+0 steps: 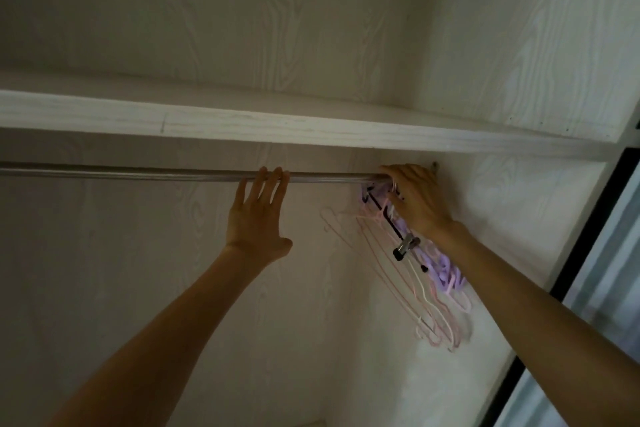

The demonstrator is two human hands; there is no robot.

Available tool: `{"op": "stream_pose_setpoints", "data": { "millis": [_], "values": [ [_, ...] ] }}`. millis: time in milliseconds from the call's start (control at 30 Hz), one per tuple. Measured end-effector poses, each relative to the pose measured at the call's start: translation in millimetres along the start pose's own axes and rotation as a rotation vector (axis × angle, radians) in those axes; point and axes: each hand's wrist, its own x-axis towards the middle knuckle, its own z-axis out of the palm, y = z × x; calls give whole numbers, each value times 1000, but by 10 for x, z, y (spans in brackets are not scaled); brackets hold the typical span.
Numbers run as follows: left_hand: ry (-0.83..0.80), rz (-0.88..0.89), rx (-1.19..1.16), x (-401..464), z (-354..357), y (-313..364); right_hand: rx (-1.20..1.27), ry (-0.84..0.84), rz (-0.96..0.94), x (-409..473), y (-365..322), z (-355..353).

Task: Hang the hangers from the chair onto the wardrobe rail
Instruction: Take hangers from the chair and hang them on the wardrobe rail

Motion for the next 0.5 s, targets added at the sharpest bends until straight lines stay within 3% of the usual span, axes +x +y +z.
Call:
{"op": "stream_pose_setpoints", "data": {
  "millis": [167, 333, 500],
  "values": [
    [-29, 28, -81, -8, -74, -88, 27, 27, -3, -264, -156, -245],
    [80, 37, -221, -415, -110, 18, 52, 40, -18, -758, -534, -609],
    [-147, 122, -545, -1033, -135, 393, 113, -137, 222, -1516, -986, -846]
  ]
}}
